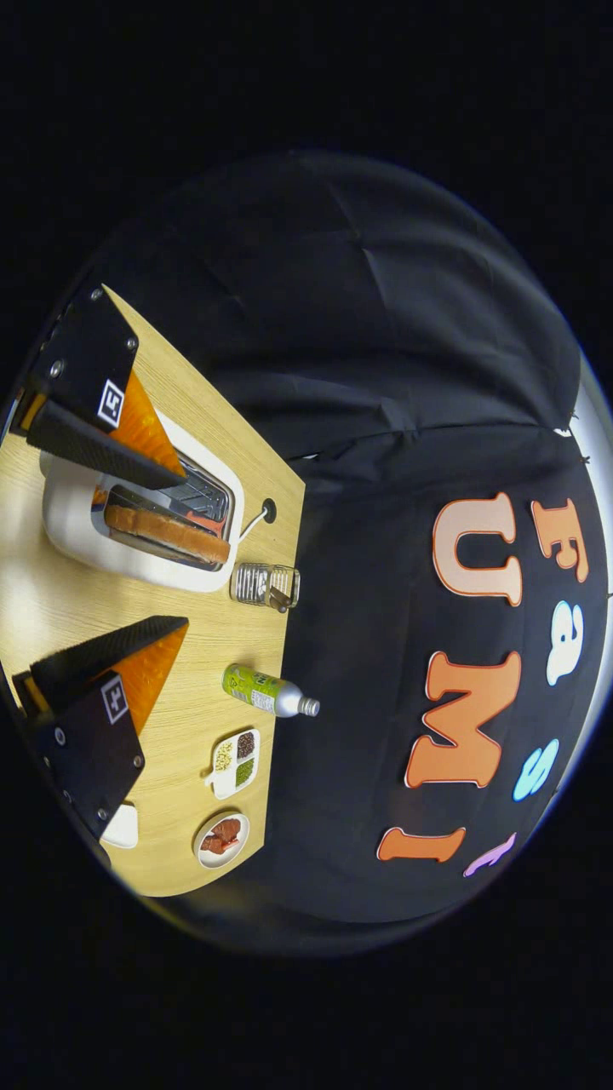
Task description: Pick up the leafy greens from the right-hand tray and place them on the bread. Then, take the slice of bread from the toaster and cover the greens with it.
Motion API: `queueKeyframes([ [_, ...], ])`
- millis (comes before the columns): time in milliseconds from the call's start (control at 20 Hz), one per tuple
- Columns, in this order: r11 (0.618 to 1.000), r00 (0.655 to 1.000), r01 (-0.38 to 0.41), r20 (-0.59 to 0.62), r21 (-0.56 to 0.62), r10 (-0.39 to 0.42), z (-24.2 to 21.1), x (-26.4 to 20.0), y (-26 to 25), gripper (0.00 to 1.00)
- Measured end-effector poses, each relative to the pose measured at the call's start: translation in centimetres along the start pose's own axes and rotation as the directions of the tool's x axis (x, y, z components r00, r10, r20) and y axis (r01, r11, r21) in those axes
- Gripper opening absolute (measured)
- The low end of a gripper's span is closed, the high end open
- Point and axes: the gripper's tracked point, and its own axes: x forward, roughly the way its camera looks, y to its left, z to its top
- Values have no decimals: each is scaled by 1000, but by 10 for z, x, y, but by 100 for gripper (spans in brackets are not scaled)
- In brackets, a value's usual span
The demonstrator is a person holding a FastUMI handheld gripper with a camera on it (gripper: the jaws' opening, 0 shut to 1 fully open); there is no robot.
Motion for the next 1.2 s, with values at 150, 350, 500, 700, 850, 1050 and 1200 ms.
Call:
queueKeyframes([
  [150, 1000, 1000, -12, -25, 9, 12, -5, 7, 8, 70],
  [350, 999, 999, -33, -34, 23, 34, -6, 10, 15, 30],
  [500, 999, 999, -36, -31, 33, 37, -3, 9, 19, 10],
  [700, 998, 999, -48, 8, 32, 47, 20, -3, 19, 5],
  [850, 998, 998, -54, 45, 41, 53, 39, -12, 14, 5],
  [1050, 997, 993, -61, 100, 54, 55, 65, -29, 5, 5],
  [1200, 997, 990, -49, 132, 52, 42, 79, -41, -9, 5],
])
